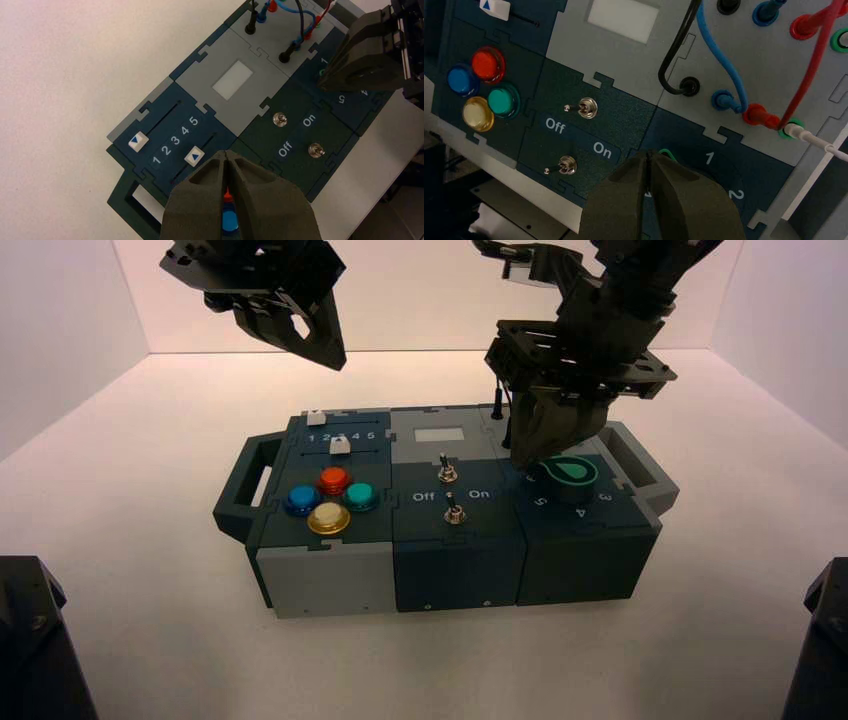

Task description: Turn the knob to position 3.

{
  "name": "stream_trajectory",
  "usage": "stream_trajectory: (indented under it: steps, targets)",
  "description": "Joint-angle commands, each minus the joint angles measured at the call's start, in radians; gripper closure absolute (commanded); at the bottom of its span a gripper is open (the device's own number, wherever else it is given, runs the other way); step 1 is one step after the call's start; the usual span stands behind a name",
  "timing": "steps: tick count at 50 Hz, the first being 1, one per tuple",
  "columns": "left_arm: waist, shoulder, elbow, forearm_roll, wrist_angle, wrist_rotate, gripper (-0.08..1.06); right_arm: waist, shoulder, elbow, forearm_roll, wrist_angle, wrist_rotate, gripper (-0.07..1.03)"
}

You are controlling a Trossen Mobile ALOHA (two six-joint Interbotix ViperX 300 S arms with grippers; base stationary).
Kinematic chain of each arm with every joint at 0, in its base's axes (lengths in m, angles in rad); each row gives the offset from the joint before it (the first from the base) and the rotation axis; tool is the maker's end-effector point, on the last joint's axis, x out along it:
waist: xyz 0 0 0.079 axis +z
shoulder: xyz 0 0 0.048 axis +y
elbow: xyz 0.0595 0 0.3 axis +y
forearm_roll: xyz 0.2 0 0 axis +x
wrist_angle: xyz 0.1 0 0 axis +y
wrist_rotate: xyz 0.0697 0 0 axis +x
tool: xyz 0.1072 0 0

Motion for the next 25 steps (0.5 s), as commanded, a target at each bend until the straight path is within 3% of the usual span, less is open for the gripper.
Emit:
stream_trajectory:
  steps: [1, 25]
  targets:
    - [-0.003, -0.009, -0.031, 0.002, -0.005, 0.003, 1.01, -0.015, 0.003, -0.034, -0.017, -0.014, 0.0, 0.99]
    - [-0.003, -0.011, -0.032, 0.003, 0.0, 0.009, 1.01, -0.098, 0.006, -0.072, -0.069, -0.005, 0.0, 0.99]
